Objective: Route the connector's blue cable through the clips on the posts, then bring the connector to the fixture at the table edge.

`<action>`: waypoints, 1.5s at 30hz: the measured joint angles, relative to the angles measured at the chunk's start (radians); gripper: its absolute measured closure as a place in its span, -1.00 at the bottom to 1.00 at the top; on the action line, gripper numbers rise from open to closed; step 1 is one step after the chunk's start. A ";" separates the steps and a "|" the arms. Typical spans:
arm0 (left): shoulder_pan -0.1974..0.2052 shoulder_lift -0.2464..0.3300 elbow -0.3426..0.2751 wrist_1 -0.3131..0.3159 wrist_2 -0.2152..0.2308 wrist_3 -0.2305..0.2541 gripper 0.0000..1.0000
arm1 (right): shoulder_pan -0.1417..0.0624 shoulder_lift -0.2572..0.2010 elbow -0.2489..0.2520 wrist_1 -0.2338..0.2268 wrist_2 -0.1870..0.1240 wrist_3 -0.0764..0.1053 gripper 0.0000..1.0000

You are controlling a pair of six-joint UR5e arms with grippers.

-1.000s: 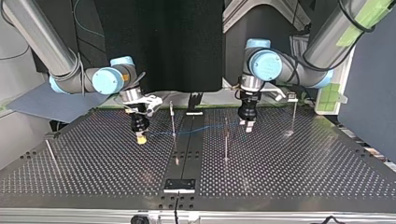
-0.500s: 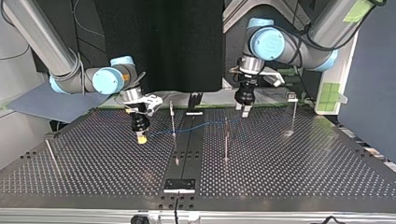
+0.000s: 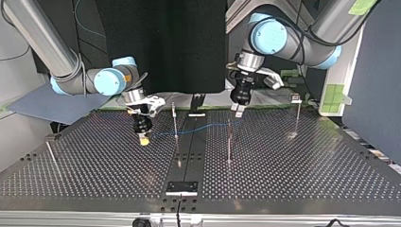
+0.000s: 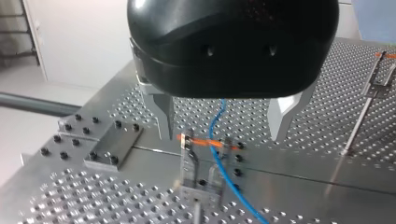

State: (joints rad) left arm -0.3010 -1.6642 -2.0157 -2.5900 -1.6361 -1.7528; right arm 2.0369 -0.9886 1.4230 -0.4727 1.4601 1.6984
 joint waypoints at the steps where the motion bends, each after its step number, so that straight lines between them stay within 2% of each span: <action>1: -0.002 0.000 0.003 0.003 -0.004 0.008 -1.00 | 0.000 0.000 0.000 0.000 0.000 0.000 0.68; 7: -0.014 -0.002 0.020 0.005 -0.053 0.060 -1.00 | 0.001 0.000 0.000 0.002 0.000 0.000 0.68; 15: -0.018 -0.021 0.024 0.001 -0.117 0.073 -1.00 | 0.001 0.000 0.000 0.003 0.000 0.000 0.68; 39: -0.021 -0.030 0.027 0.000 -0.124 0.088 -1.00 | 0.001 0.001 0.000 0.006 -0.003 0.000 0.68; 45: -0.028 -0.030 0.027 0.002 -0.125 0.109 -1.00 | 0.001 0.001 0.000 0.006 -0.003 0.000 0.68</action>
State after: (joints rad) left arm -0.3285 -1.6940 -1.9888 -2.5883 -1.7611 -1.6436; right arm 2.0379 -0.9879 1.4228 -0.4664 1.4574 1.6984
